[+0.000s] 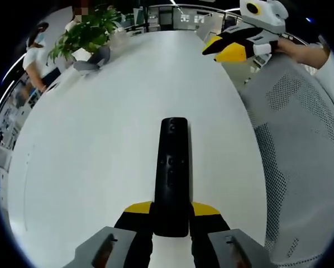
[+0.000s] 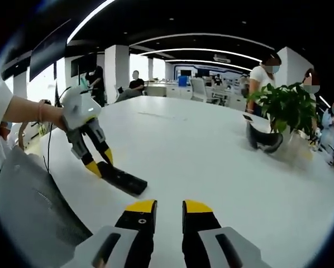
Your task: Press the specified remote control buttons in sequence, fully releasing each button before pressing the next.
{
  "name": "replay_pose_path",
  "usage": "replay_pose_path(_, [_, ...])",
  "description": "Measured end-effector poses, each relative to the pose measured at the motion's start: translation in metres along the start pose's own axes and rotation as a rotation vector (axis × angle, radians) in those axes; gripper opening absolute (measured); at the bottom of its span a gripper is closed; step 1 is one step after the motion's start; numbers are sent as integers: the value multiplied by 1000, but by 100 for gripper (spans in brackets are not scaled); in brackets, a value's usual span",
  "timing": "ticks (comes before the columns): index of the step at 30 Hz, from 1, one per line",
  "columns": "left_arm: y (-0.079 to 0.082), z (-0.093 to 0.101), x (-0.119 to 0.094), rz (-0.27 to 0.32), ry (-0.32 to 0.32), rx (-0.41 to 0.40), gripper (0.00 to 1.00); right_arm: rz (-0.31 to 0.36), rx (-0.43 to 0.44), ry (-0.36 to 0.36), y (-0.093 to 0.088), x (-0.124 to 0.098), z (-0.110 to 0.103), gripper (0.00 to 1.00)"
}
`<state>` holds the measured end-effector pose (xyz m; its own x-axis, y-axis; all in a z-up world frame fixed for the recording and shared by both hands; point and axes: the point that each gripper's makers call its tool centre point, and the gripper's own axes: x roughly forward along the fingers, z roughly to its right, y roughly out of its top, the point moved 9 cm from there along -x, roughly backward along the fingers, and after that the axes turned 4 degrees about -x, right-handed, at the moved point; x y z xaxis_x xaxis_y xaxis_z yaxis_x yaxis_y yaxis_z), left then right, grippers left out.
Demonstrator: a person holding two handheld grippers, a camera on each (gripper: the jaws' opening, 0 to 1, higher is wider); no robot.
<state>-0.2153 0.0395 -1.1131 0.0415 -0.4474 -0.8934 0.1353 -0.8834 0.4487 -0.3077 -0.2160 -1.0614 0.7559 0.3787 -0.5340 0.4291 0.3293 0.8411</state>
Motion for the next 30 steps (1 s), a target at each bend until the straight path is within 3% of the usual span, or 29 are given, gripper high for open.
replay_pose_path(4, [0, 5, 0, -4, 14, -9, 24, 0, 5, 9, -1, 0, -1, 15])
replay_pose_path(5, [-1, 6, -1, -2, 8, -16, 24, -14, -35, 17, -3, 1, -1, 14])
replay_pose_path(18, [-1, 25, -2, -13, -9, 19, 24, -34, 5, 48, -5, 3, -4, 12])
replay_pose_path(22, [-1, 27, -2, -18, 0, 8, 24, -28, 43, 116, -4, 3, -7, 9])
replay_pose_path(26, [-1, 26, -1, -23, 0, 9, 24, 0, 118, 232, 10, 5, -14, 3])
replay_pose_path(28, [-1, 26, -1, -25, -1, 11, 24, -2, 108, 294, 18, 8, -14, 0])
replay_pose_path(30, [-1, 26, -1, -20, 0, 12, 24, -10, 100, 310, 24, 16, -12, 0])
